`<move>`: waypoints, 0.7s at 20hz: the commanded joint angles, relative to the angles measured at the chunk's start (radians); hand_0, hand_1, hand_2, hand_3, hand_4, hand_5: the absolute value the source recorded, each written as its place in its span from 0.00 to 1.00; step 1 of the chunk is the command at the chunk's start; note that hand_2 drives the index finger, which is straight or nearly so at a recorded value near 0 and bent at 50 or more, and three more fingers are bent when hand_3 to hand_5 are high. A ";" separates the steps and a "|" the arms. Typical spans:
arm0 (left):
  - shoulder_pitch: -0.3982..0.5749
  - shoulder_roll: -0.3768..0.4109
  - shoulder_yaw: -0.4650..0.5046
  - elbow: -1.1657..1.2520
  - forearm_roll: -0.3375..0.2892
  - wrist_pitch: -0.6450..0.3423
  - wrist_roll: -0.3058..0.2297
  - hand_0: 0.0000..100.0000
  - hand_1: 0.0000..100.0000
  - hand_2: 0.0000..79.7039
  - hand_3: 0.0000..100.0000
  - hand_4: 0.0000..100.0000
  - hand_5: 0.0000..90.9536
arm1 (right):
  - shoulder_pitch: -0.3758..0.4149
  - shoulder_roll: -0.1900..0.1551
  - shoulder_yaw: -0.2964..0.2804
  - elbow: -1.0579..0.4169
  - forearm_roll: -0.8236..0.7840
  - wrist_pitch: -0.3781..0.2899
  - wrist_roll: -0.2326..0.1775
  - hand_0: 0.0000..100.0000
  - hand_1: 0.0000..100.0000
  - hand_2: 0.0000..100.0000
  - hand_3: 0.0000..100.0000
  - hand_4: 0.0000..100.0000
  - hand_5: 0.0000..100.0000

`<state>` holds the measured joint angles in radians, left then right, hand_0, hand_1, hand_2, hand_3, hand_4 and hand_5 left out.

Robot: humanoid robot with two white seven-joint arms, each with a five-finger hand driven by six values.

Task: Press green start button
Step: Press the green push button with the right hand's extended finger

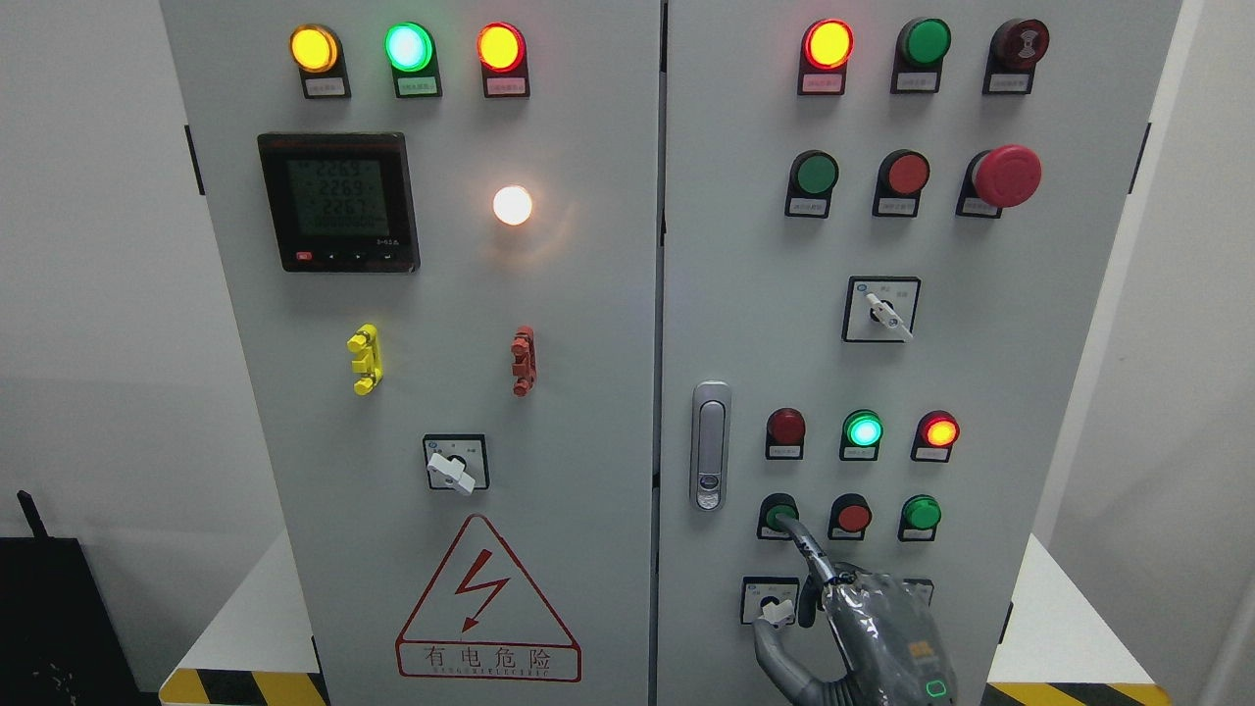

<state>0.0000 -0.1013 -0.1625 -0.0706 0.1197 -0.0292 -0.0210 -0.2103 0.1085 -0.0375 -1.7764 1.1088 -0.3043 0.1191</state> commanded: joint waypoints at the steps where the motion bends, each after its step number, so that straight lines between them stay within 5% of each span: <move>1: 0.025 0.000 0.000 0.000 0.000 0.000 0.000 0.12 0.56 0.00 0.00 0.00 0.00 | -0.009 0.000 0.002 0.028 0.000 0.001 0.002 0.53 0.39 0.00 0.75 0.72 0.72; 14: 0.026 0.000 0.000 0.000 0.000 0.000 0.000 0.12 0.56 0.00 0.00 0.00 0.00 | -0.020 0.000 0.002 0.040 -0.001 0.005 0.004 0.53 0.39 0.00 0.76 0.72 0.72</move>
<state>0.0000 -0.1013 -0.1625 -0.0707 0.1197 -0.0292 -0.0210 -0.2242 0.1087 -0.0201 -1.7525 1.1080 -0.3016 0.1213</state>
